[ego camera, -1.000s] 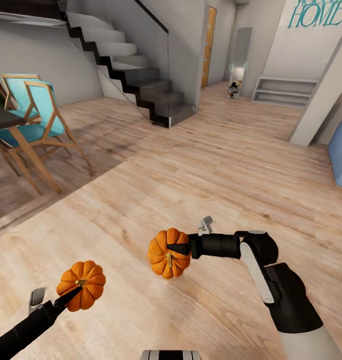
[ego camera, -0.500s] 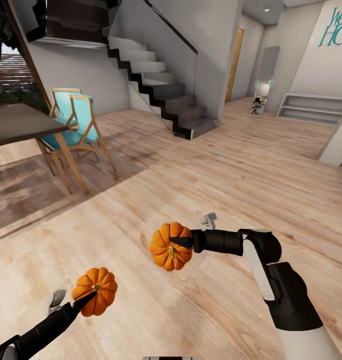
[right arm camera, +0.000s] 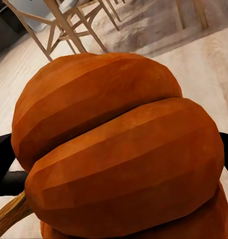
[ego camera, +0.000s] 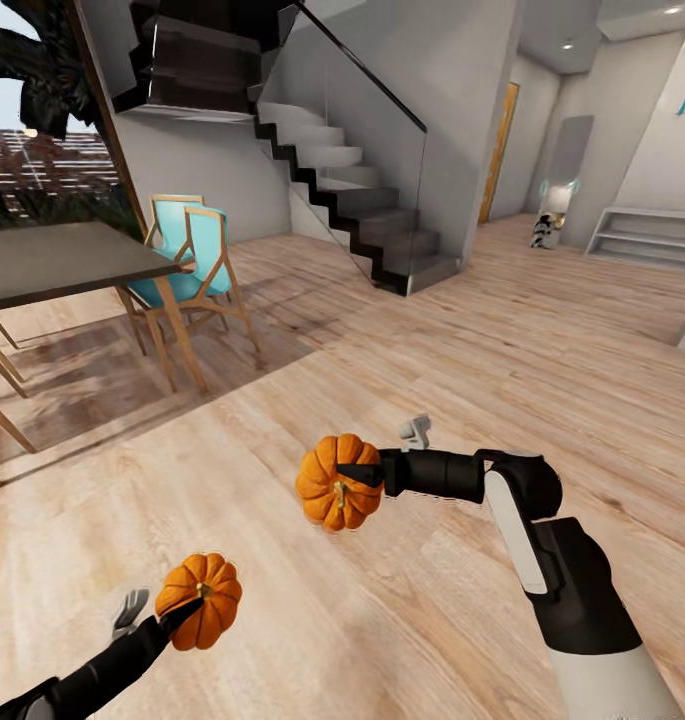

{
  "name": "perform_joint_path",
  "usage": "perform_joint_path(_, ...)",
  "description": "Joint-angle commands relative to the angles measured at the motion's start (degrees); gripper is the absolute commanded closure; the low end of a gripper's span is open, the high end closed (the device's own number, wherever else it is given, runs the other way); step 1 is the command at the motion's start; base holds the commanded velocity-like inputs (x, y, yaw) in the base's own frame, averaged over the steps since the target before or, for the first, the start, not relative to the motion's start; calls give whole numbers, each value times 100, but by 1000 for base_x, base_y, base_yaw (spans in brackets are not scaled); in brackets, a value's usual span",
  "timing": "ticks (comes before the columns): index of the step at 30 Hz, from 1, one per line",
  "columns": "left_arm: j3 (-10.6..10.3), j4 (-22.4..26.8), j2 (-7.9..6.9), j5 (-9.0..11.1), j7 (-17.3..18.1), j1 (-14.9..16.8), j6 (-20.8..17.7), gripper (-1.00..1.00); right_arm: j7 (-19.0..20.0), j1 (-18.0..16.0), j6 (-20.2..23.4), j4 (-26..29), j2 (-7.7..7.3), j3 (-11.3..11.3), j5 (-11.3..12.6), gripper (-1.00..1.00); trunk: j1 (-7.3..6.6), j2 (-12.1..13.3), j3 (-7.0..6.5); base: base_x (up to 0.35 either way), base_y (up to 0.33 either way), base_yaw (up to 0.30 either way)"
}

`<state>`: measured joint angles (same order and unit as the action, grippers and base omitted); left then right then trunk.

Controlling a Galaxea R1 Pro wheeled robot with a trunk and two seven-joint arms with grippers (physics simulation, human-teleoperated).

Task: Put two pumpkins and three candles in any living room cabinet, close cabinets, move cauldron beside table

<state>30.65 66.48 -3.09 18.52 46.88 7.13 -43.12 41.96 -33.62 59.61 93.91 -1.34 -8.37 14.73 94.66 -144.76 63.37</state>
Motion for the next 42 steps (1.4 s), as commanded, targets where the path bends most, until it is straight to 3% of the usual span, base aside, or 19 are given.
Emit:
perform_joint_path(1, 6, 2, -33, 47, 13, -30, -51, 100, -2, -38, 39, 4, -3, -4, 12, 100, -1, -2, 5, 0, 0, 0)
perform_joint_path(3, 6, 2, -89, 56, 13, -75, -51, 100, -2, -48, 39, 4, -3, -4, 12, 100, -1, -2, 5, 0, 0, 0)
perform_joint_path(19, 5, -15, -88, 61, 8, -74, -50, 100, -3, -50, 39, 4, -2, -4, 10, 100, -1, -2, 5, 0, 0, 1)
perform_joint_path(21, -5, -65, -99, 53, -4, -111, 1, 100, -8, -40, 39, -63, 56, -17, 6, 100, -1, -2, 5, 0, 0, 120)
perform_joint_path(34, -4, -93, -64, 164, -29, -142, 48, 100, -13, -7, 39, -166, 110, -75, -12, 100, -1, -2, 5, 0, 0, 262)
perform_joint_path(42, 1, -90, -61, 185, -33, -142, 49, 100, -13, -5, 39, -162, 109, -83, -18, 100, -19, 7, -150, 0, 0, 290)
